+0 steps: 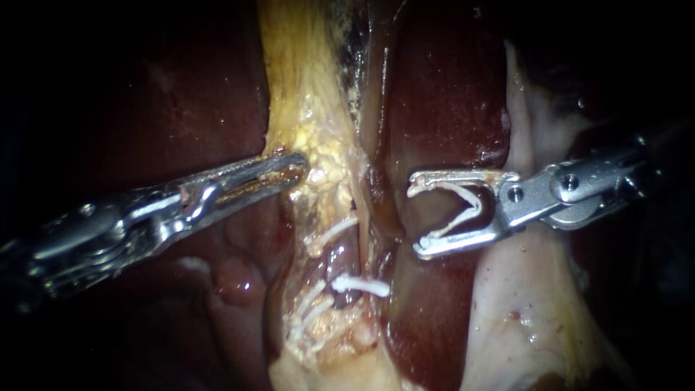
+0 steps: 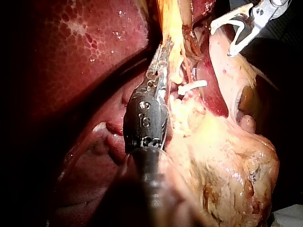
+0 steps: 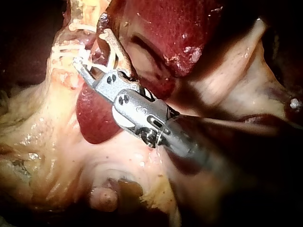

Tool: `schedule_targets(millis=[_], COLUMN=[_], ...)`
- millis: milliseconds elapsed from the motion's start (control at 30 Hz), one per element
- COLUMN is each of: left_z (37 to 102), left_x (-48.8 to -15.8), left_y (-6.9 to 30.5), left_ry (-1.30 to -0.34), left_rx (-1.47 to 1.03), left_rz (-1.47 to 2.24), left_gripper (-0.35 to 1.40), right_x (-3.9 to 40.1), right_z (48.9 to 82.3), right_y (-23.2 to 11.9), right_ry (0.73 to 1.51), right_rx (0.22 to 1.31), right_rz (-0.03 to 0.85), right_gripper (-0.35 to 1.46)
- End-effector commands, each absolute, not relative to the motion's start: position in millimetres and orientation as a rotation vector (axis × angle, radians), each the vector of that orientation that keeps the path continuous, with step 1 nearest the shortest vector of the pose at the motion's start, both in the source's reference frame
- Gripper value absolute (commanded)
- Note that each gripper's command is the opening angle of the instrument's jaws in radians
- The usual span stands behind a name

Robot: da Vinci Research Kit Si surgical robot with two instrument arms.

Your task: Clipping second clip right tube

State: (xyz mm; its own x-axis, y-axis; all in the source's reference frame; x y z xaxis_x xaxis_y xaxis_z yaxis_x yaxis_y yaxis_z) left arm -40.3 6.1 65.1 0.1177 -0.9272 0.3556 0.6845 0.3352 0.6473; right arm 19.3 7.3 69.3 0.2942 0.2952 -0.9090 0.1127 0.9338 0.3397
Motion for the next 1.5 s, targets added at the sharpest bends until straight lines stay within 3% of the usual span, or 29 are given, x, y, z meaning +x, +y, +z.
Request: schedule_targets(millis=[33, 300, 500, 800, 1200, 1333, 1367, 1433, 1467, 1500], left_z=[64.9, 60.8, 57.5, 54.4, 54.3, 54.3, 54.3, 54.3, 54.3, 54.3], left_x=[-40.2, -37.7, -36.4, -36.9, -37.0, -37.0, -37.0, -37.0, -37.0, -37.0], left_y=[6.1, 7.6, 7.5, 6.8, 6.6, 6.6, 6.6, 6.6, 6.6, 6.6], left_ry=[-0.812, -0.818, -0.834, -0.852, -0.853, -0.853, -0.853, -0.853, -0.853, -0.853], left_rx=[0.363, 0.362, 0.355, 0.352, 0.348, 0.348, 0.348, 0.348, 0.348, 0.348], left_rz=[-1.217, -1.231, -1.247, -1.258, -1.253, -1.253, -1.253, -1.253, -1.253, -1.253], left_gripper=[-0.35, -0.35, -0.35, -0.35, -0.35, -0.35, -0.35, -0.35, -0.35, -0.35], right_x=[19.4, 21.6, 24.2, 27.6, 30.4, 30.6, 30.5, 30.2, 30.1, 30.0], right_z=[69.5, 73.2, 77.4, 80.5, 81.0, 80.8, 80.8, 80.5, 80.4, 80.3], right_y=[7.1, 4.3, 1.6, 0.2, -0.1, -0.1, 0.0, 0.0, 0.1, 0.2], right_ry=[1.273, 1.212, 1.154, 1.113, 1.113, 1.109, 1.106, 1.097, 1.089, 1.081], right_rx=[0.380, 0.583, 0.651, 0.682, 0.731, 0.767, 0.776, 0.797, 0.801, 0.805], right_rz=[0.135, 0.344, 0.403, 0.440, 0.459, 0.485, 0.493, 0.518, 0.522, 0.525], right_gripper=[0.60, 0.60, 0.59, 0.58, 0.53, 0.37, 0.27, -0.21, -0.35, -0.35])
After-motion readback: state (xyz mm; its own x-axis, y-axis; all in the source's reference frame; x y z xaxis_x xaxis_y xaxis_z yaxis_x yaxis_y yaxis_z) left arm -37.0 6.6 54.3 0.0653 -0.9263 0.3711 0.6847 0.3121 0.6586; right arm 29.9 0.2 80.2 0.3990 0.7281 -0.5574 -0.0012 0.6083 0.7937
